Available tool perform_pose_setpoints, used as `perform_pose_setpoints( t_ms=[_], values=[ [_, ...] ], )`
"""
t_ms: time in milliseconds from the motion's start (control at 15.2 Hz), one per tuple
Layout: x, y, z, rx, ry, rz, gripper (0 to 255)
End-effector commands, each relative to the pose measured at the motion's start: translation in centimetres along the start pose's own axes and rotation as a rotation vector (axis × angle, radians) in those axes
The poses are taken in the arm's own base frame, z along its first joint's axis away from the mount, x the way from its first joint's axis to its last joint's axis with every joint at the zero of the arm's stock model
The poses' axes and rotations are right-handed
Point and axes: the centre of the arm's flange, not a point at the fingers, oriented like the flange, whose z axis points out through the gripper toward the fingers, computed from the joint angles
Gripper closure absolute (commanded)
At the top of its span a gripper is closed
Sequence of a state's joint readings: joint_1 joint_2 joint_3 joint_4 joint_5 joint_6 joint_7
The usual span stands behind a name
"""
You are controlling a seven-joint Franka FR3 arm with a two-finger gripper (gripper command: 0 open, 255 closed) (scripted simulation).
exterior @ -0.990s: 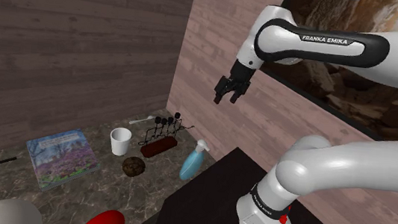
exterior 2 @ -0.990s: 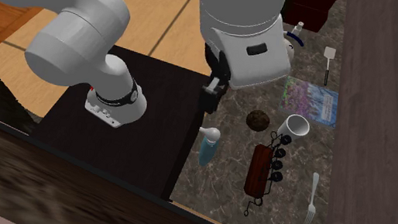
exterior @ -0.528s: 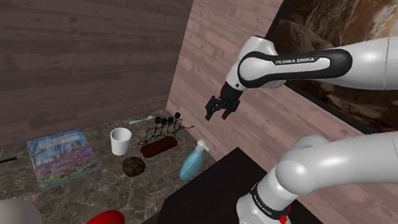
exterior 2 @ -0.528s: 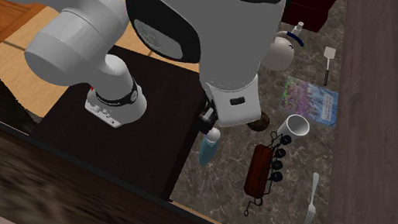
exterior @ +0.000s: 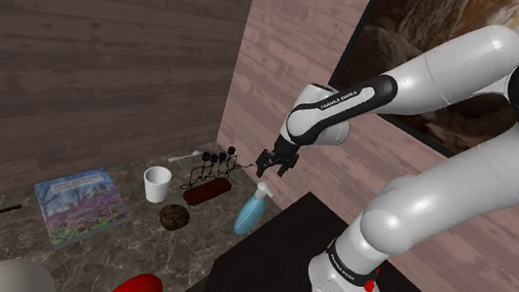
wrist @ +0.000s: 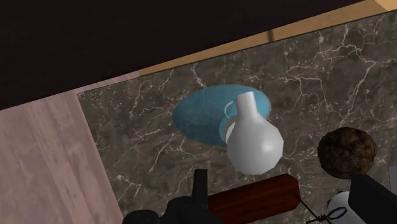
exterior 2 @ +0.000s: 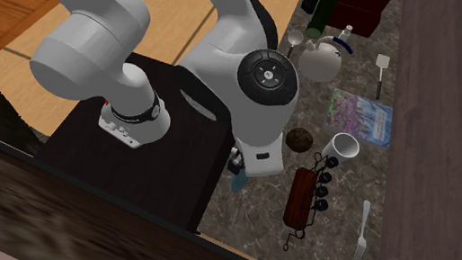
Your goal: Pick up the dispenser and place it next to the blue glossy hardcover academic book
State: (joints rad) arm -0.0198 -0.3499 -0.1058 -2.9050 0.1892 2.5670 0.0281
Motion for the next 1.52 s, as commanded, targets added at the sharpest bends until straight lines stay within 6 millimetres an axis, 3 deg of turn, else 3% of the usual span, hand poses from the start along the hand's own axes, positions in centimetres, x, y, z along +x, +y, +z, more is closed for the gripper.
perform_pose_setpoints(
  t_ms=[0,528,1056,1122,1452],
  values=[
    [0.1,0.3,2.8,0.0,0.002,0.019,0],
    [0.2,0.4,7.2,0.001,0.002,0.021,0],
    [0.2,0.4,7.2,0.001,0.002,0.021,0],
    [0.2,0.4,7.2,0.001,0.002,0.021,255],
    [0.2,0.4,7.2,0.001,0.002,0.021,255]
  ],
)
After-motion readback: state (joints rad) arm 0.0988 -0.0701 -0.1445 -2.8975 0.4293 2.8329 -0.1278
